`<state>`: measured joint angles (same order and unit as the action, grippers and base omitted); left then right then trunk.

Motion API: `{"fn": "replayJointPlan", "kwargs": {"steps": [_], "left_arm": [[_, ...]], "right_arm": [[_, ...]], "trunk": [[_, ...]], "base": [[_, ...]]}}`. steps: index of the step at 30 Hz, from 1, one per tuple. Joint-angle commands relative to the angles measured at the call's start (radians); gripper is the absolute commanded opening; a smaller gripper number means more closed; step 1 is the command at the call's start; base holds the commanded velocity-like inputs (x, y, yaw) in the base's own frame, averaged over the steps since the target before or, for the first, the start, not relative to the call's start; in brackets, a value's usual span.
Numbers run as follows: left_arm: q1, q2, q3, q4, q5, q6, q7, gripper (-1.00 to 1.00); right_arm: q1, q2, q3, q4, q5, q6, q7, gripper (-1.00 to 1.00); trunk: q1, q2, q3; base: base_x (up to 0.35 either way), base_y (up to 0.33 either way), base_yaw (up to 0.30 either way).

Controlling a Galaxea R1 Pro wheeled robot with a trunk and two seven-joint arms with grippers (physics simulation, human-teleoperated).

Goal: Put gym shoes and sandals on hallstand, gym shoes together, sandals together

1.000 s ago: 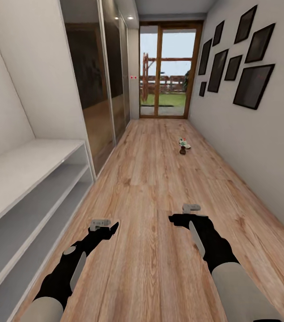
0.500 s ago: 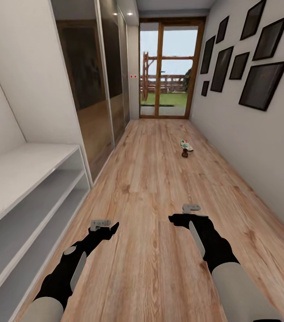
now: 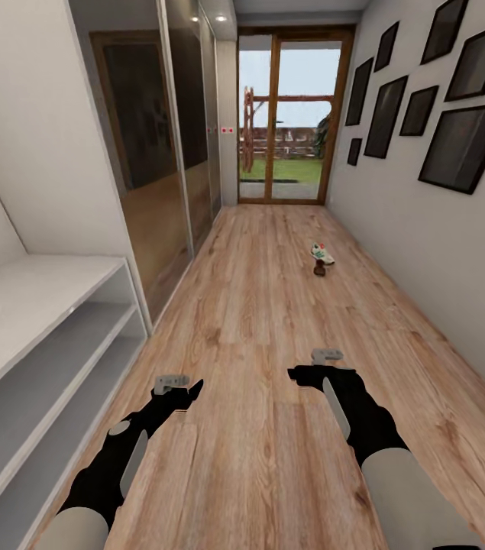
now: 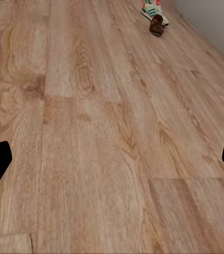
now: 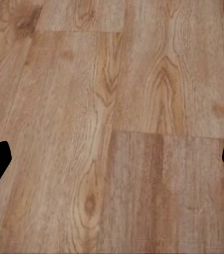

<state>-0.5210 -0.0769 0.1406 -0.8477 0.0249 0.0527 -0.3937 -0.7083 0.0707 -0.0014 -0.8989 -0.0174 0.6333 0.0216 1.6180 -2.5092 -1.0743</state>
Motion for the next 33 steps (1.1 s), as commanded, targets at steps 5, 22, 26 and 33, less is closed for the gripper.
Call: {"fn": "replayJointPlan", "kwargs": {"steps": [5,22,26,33], "left_arm": [[-0.001,-0.001,0.005,-0.001,0.003,0.006,-0.008,1.00],[-0.001,-0.001,0.005,-0.001,0.002,0.006,-0.008,1.00],[-0.001,-0.001,0.005,-0.001,0.002,0.006,-0.008,1.00],[-0.001,-0.001,0.005,-0.001,0.002,0.006,-0.008,1.00]], "right_arm": [[0.000,0.000,0.000,-0.001,0.002,0.005,0.001,1.00],[0.000,0.000,-0.002,0.000,0.000,0.003,0.001,1.00],[0.000,0.000,-0.002,0.000,-0.001,0.003,0.001,1.00],[0.000,0.000,-0.002,0.000,-0.001,0.003,0.001,1.00]], "trunk": [[0.000,0.000,-0.001],[0.000,0.000,-0.001],[0.000,0.000,-0.001],[0.000,0.000,0.001]], "base": [[0.348,0.000,0.000],[0.348,0.000,0.000],[0.348,0.000,0.000],[0.348,0.000,0.000]]}}
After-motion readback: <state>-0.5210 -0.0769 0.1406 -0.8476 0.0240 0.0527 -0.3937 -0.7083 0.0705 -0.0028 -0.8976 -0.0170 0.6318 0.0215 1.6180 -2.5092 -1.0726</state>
